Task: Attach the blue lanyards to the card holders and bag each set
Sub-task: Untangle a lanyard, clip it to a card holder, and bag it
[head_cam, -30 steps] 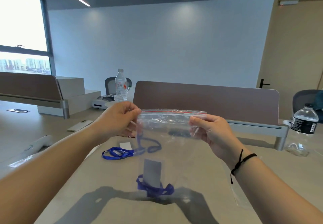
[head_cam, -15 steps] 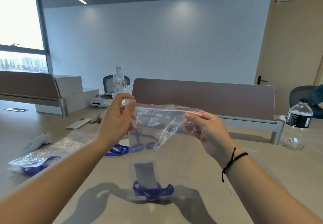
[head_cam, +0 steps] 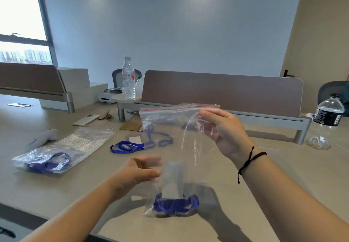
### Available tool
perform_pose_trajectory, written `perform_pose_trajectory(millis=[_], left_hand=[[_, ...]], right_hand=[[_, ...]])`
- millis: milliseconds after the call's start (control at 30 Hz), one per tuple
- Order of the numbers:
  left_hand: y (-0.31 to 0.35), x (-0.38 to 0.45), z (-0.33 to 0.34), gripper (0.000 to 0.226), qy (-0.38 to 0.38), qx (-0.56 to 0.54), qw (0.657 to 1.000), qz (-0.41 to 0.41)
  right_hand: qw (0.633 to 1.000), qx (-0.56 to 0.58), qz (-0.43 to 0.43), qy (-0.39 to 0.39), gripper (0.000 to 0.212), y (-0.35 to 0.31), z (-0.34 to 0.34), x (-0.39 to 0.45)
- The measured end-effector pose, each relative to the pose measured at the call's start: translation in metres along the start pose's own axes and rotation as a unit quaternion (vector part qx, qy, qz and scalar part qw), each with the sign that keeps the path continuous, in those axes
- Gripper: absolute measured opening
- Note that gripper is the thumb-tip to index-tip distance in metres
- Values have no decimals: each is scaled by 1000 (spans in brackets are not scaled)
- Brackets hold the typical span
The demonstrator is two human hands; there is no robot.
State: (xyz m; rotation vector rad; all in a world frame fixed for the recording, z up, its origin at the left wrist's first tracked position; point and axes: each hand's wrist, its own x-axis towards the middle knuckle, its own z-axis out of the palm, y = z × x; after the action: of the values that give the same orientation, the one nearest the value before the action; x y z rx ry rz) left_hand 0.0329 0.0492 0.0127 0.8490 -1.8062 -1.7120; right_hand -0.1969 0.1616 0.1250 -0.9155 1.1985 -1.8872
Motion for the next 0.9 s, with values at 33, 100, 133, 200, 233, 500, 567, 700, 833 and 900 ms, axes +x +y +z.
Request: perform_pose_trajectory(millis=[33, 100, 133, 200, 233, 500, 567, 700, 833, 900], left_hand=[[-2, 0, 3, 56, -7, 9, 1000, -20], [-7, 1, 8, 47, -33, 15, 997, -62], [-10, 3, 11, 47, -53, 21, 995, -77], [-15, 5, 16, 39, -71, 53, 992, -91], [-17, 6, 17, 32, -60, 71, 992, -89], [-26, 13, -4, 19, 67, -89, 992, -63], [-27, 14, -14, 18, 94, -83, 991, -49], [-30, 13, -44, 13, 165, -87, 982, -32], [-36, 6, -90, 26, 212, -107, 971, -17], [-35, -2, -114, 32, 214, -123, 969, -2]], right_hand=[[1000, 7, 1, 1, 6, 0, -1, 2], [1000, 23, 4, 1, 8, -1, -3, 7], [1000, 30, 6, 2, 10, -1, -5, 10], [999, 40, 5, 8, 11, -4, -8, 15], [999, 40, 1, 13, 11, -5, -10, 18], [997, 41, 26, 59, 19, 7, -30, 42], [996, 44, 54, 62, 18, 20, -31, 51], [993, 28, 91, 66, 16, 48, -21, 67], [990, 3, 127, 64, 19, 79, 3, 82], [988, -20, 141, 53, 22, 96, 20, 92]])
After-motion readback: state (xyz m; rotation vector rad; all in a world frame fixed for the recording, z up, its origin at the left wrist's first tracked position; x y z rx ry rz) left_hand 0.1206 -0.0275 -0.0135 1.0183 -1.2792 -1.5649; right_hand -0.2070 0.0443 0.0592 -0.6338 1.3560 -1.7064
